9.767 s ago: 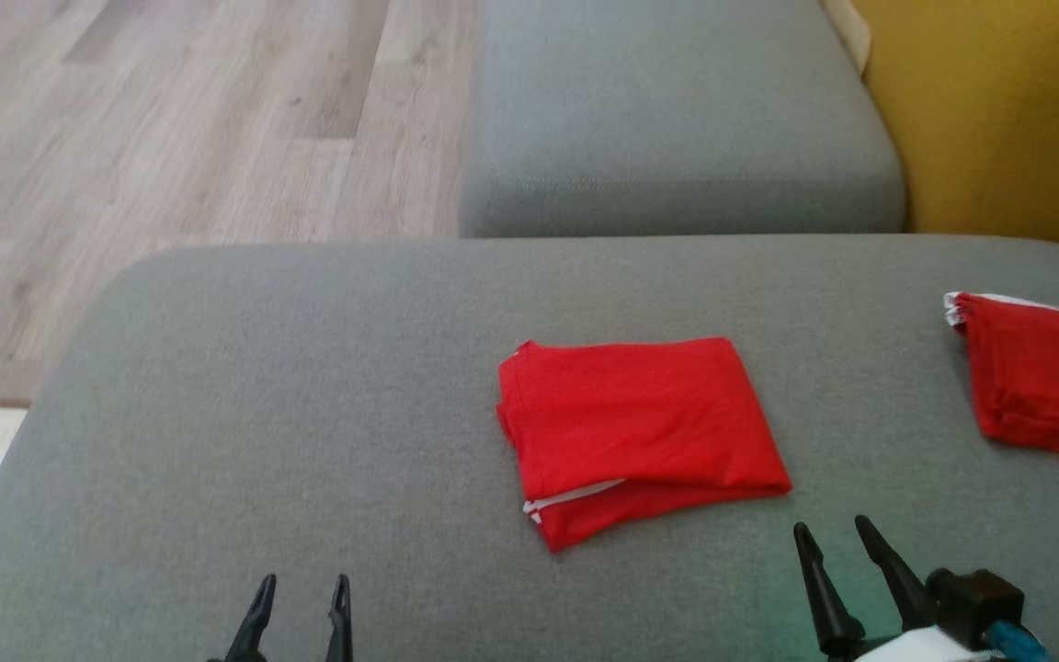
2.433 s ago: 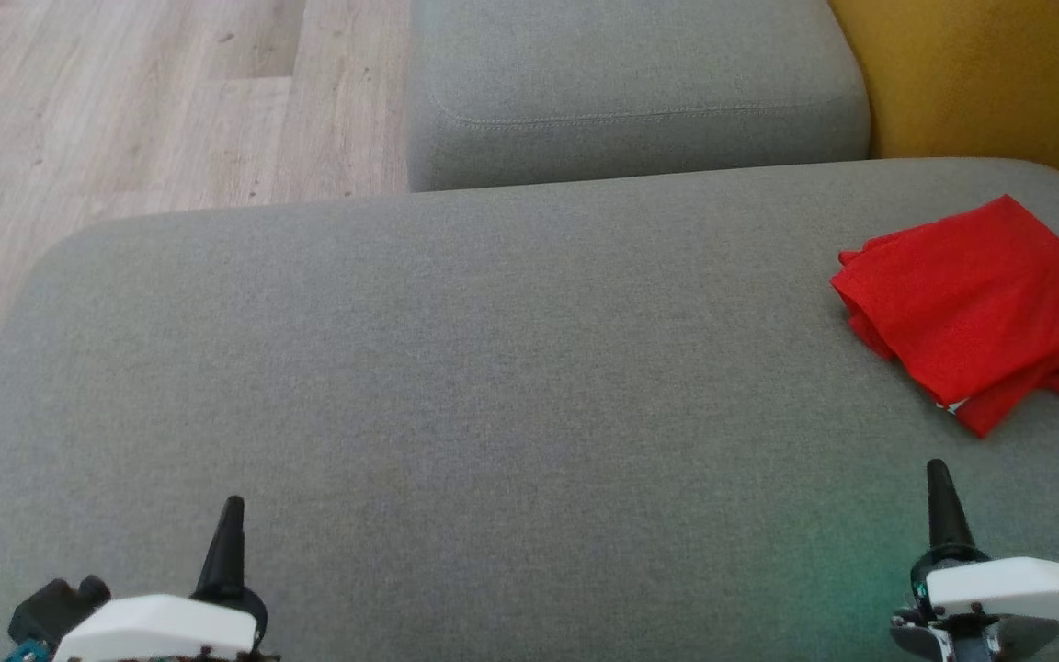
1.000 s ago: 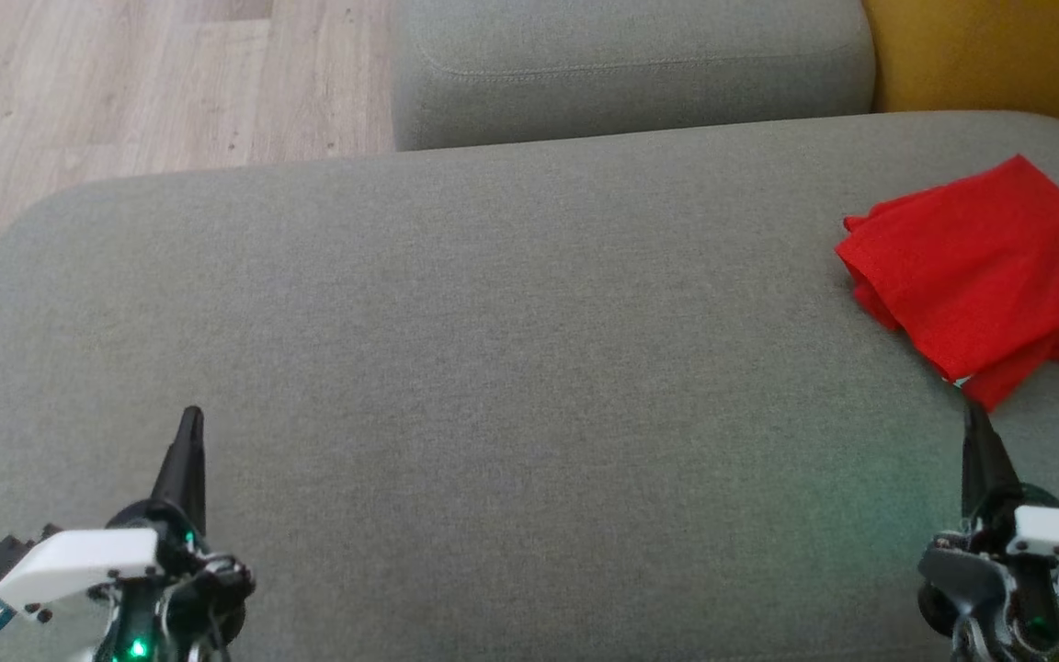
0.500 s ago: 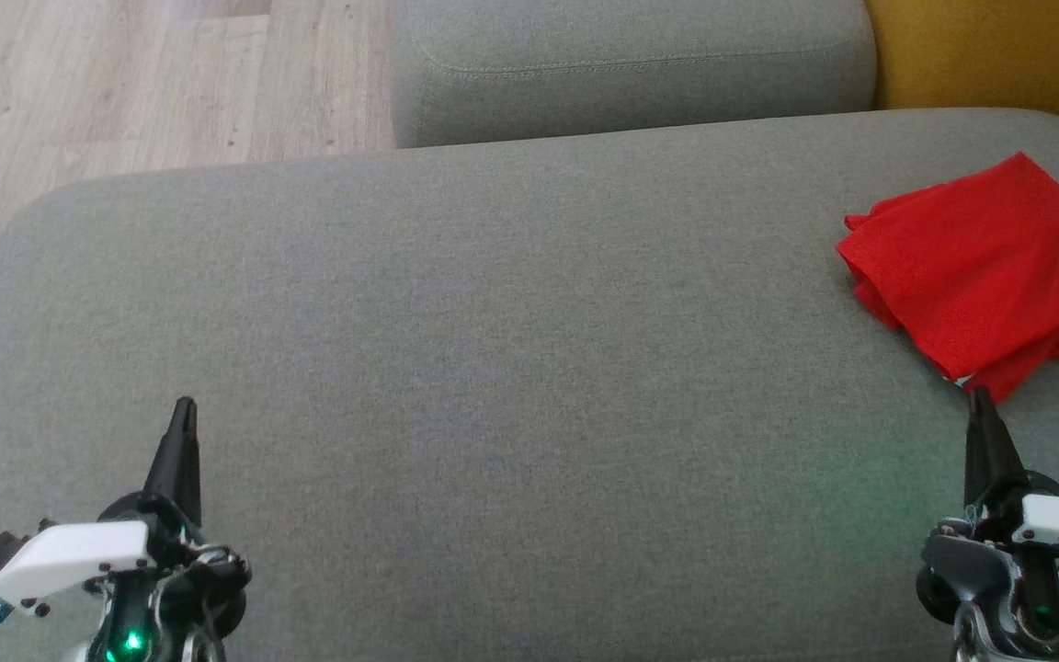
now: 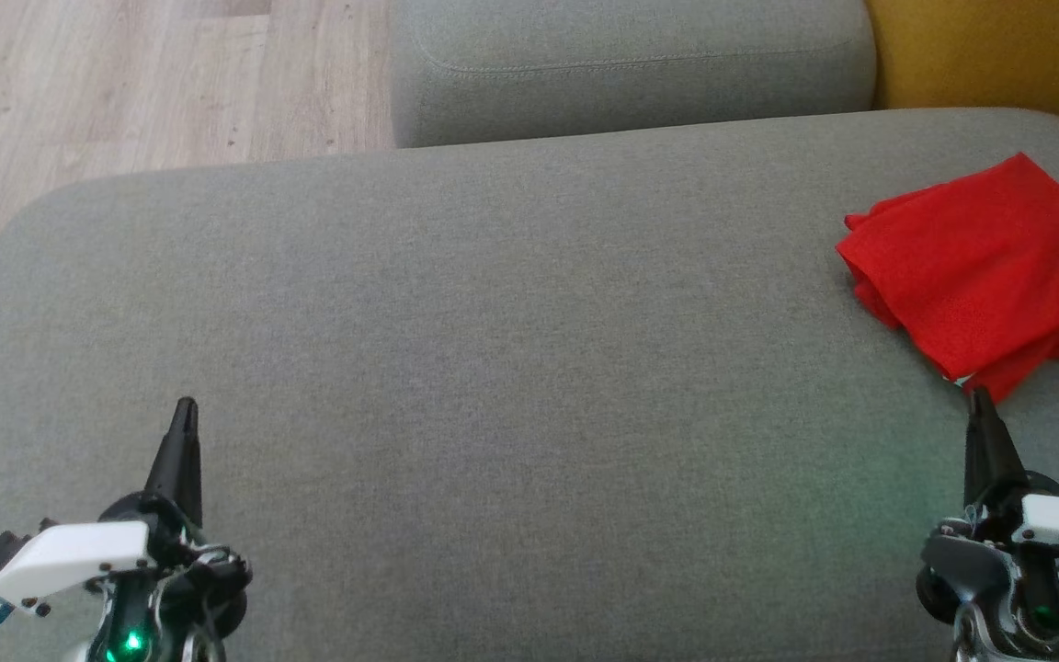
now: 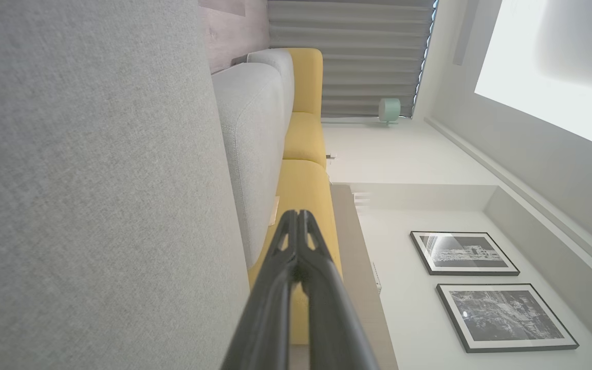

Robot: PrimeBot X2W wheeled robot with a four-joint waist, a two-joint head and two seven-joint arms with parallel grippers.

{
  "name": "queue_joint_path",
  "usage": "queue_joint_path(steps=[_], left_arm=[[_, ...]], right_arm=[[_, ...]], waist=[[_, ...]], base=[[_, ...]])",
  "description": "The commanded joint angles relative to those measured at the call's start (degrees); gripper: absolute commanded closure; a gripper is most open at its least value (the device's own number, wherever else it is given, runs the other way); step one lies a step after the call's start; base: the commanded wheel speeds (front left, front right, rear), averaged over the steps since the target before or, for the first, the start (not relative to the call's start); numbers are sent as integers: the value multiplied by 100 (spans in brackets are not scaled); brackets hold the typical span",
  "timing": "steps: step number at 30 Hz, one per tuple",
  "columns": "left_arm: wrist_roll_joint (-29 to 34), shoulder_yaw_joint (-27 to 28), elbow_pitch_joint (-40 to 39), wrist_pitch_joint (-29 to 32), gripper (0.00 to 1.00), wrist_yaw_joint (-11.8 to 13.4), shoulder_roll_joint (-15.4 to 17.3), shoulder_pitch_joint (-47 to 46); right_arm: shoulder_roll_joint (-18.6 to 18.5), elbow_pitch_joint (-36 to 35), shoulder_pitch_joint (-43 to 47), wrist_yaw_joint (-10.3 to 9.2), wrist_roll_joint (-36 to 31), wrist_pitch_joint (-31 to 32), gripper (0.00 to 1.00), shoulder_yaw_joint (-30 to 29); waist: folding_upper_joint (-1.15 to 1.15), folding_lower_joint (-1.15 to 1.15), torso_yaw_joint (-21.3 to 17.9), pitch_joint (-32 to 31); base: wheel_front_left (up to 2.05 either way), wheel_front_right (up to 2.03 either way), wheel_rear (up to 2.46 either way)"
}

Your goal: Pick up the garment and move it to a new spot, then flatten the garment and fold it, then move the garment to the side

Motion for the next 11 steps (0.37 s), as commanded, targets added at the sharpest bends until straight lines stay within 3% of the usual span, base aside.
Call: queue_joint_path(steps=[1, 11], left_arm=[[26, 223, -154, 30, 100, -42, 53, -302], [41, 242, -153, 44, 100, -42, 39, -303]], right_arm=[[-17, -217, -271, -5, 39, 41, 100, 115], [-17, -217, -271, -5, 40, 41, 100, 116]], waist=[[0, 0, 0, 0], [0, 0, 0, 0]], base=[[0, 0, 0], [0, 0, 0]])
